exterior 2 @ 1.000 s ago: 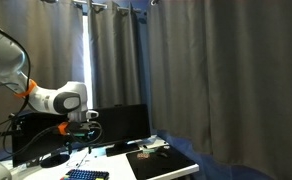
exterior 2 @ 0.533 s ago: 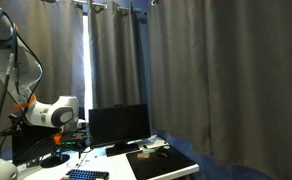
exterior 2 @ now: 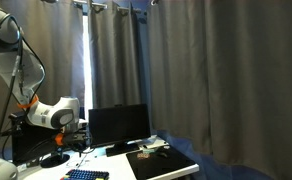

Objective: Press a button on the left side of the keyboard

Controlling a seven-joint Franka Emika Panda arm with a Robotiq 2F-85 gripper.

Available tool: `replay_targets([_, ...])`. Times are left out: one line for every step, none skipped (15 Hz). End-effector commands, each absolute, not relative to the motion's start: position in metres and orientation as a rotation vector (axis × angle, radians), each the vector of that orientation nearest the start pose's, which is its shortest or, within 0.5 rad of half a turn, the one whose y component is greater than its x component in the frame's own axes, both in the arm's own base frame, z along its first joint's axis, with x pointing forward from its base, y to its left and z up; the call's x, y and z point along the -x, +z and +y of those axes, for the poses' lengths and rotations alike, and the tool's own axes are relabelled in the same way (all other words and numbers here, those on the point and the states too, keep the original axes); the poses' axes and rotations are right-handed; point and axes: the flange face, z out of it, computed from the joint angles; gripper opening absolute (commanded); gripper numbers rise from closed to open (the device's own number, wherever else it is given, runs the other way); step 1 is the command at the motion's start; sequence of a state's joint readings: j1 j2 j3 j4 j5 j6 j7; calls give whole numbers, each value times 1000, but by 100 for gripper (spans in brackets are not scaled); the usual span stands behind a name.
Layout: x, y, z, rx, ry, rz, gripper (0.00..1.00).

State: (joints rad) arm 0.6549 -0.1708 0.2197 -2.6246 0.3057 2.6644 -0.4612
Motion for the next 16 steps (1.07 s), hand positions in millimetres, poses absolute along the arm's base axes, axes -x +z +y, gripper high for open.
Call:
replay_targets([-299,304,363,2439,-374,-1483,100])
replay_targets([-301,297,372,2414,-405,-1479,100])
replay_targets([-303,291,380,2394,-427,-1480,100])
replay_targets([-305,285,389,2374,-442,-1482,100])
replay_targets([-307,279,398,2352,-456,-1489,88])
replay_targets([-310,273,406,2335,-467,-1499,74])
replay_targets([-314,267,413,2319,-479,-1509,66])
replay_targets([-319,261,420,2303,-486,-1519,59])
replay_targets([-323,255,425,2293,-498,-1533,52])
replay_targets([-327,250,430,2278,-503,-1542,44])
replay_targets([-332,244,433,2268,-506,-1557,38])
replay_targets([-338,238,434,2260,-507,-1574,30])
replay_targets([-343,233,435,2252,-509,-1590,23])
replay_targets([-349,227,434,2246,-510,-1606,17])
replay_targets([-354,222,433,2243,-509,-1617,9])
replay_targets([-359,217,431,2239,-504,-1626,3])
